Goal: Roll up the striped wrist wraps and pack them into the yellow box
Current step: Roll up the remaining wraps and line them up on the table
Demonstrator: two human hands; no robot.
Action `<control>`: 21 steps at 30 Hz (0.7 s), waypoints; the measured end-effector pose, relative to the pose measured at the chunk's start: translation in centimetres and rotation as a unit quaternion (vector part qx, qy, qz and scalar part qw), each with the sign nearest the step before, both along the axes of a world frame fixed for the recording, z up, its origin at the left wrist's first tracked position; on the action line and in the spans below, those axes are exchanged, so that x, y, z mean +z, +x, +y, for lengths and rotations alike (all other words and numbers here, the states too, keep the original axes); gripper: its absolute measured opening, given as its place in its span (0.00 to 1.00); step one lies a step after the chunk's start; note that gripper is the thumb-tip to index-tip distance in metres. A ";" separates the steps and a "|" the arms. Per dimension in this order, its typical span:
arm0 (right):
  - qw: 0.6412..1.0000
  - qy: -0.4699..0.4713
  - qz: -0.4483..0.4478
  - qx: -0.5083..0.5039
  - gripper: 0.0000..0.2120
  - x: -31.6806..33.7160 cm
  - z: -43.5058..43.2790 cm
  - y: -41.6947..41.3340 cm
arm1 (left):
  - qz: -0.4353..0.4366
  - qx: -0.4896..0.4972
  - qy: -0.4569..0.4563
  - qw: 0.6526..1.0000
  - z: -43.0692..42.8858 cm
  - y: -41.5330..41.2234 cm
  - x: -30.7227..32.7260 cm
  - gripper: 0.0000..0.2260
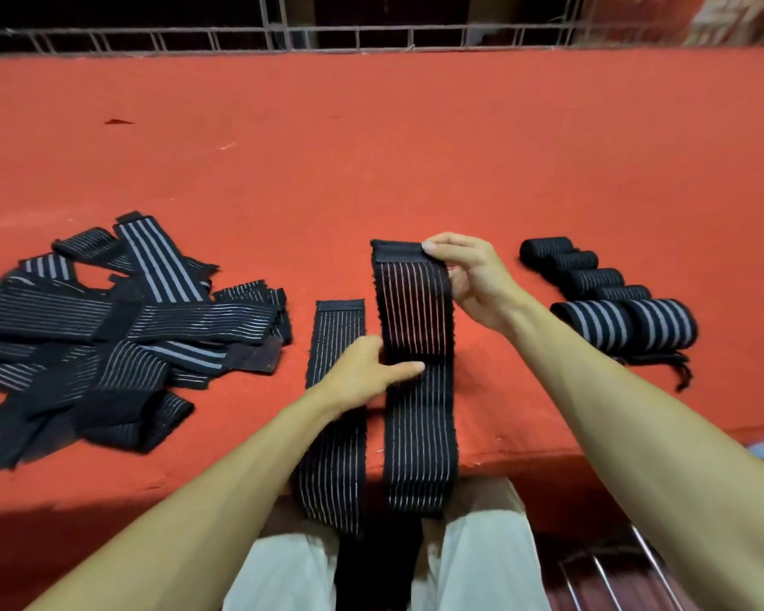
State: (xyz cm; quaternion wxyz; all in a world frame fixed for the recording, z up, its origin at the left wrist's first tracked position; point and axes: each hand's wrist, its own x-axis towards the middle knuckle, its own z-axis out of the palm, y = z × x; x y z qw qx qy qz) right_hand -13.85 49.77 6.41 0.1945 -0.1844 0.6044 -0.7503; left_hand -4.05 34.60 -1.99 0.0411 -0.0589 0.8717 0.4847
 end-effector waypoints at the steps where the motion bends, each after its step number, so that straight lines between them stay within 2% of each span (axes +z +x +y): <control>1: 1.000 -0.011 -0.010 0.019 0.05 0.9 0.0 0.6 | -0.013 -0.026 0.052 0.998 0.0 0.7 0.5 0.18; 4: 0.997 -0.050 -0.026 0.046 0.04 3.0 -0.6 2.2 | -0.041 -0.076 0.160 0.983 0.0 3.2 3.0 0.19; 7: 0.995 -0.083 -0.051 0.018 0.04 4.2 -1.9 3.4 | -0.050 -0.101 0.280 0.953 -0.2 6.0 6.1 0.17; 8: 0.995 -0.078 -0.054 -0.012 0.04 4.3 -2.4 3.6 | -0.051 -0.104 0.304 0.946 -0.4 6.7 6.9 0.16; 10: 0.997 -0.008 -0.019 -0.080 0.03 4.2 -3.2 4.0 | -0.047 -0.100 0.331 0.937 -1.0 7.9 7.9 0.10; 12: 0.991 0.082 0.021 -0.108 0.03 3.2 -3.8 4.3 | -0.048 -0.092 0.344 0.933 -1.5 8.9 7.9 0.07; 14: 0.988 0.116 0.015 -0.103 0.02 1.9 -3.9 4.6 | -0.057 -0.083 0.338 0.936 -1.9 9.6 7.2 0.08; 18: 0.994 0.085 -0.032 -0.069 0.04 0.7 -3.8 5.5 | -0.089 -0.055 0.267 0.958 -3.2 10.1 4.4 0.10; 21: 0.995 0.084 -0.045 -0.020 0.05 0.3 -3.9 6.1 | -0.088 -0.034 0.234 0.968 -4.2 10.0 2.3 0.20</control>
